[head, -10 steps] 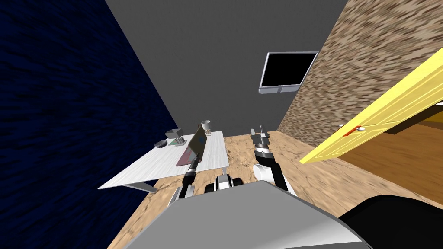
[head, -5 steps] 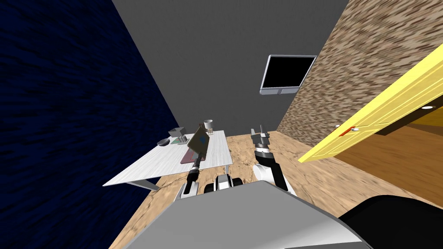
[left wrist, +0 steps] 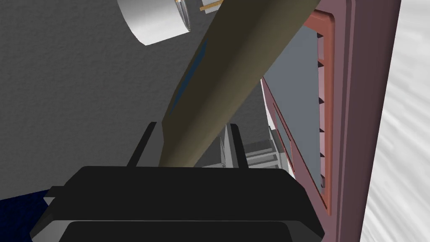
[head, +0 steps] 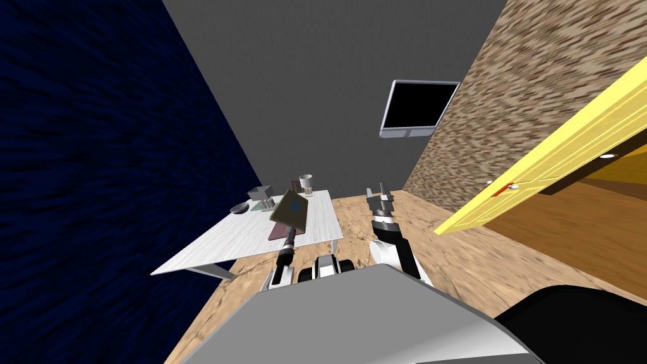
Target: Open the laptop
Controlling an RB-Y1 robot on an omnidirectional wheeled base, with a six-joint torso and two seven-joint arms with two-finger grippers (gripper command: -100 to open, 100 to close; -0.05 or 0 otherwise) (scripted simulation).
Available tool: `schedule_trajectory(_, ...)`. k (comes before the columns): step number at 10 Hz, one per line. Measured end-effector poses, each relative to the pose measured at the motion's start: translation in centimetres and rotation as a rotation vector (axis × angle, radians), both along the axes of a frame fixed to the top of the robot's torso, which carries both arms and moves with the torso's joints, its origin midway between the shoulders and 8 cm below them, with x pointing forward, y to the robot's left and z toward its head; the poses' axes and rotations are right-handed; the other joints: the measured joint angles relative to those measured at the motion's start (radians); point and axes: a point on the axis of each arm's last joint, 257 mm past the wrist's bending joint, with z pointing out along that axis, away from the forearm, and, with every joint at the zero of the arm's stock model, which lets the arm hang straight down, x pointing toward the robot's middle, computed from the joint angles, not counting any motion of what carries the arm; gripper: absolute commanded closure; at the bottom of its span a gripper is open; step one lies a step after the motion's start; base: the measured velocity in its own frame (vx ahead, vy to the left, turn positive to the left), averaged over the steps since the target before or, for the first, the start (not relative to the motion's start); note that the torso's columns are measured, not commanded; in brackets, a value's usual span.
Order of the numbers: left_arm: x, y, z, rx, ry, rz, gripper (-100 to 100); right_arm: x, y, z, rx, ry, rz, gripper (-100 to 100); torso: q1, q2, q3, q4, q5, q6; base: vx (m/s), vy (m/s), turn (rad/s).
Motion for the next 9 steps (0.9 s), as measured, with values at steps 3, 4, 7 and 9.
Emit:
schedule_trajectory(3,-0.5,-0.8,-0.9,-0.127,-0.003,0.009,100,0.0,0.0,0.0,0.000,0.000,0.000,0,-0.003,0.000,0.000,0.000,-0.001,0.000,0.019,0.072,-0.025)
schedule_trajectory(4,-0.7,-1.1,-1.2,-0.168,-0.002,0.013,100,0.0,0.0,0.0,0.000,0.000,0.000,0,-0.004,0.000,0.000,0.000,-0.001,0.001,0.011,0.075,-0.030)
schedule_trajectory(7,0.7,-1.6,-0.7,-0.212,-0.005,0.011,-100,0.0,0.0,0.0,0.000,0.000,0.000,0,-0.005,0.003,0.002,0.000,-0.001,0.000,-0.055,0.004,0.028)
schedule_trajectory(9,1.9,-1.7,0.0,-0.209,0.000,0.006,-100,0.0,0.0,0.0,0.000,0.000,0.000,0,-0.002,0.001,0.000,0.000,-0.001,0.000,-0.074,-0.011,0.029)
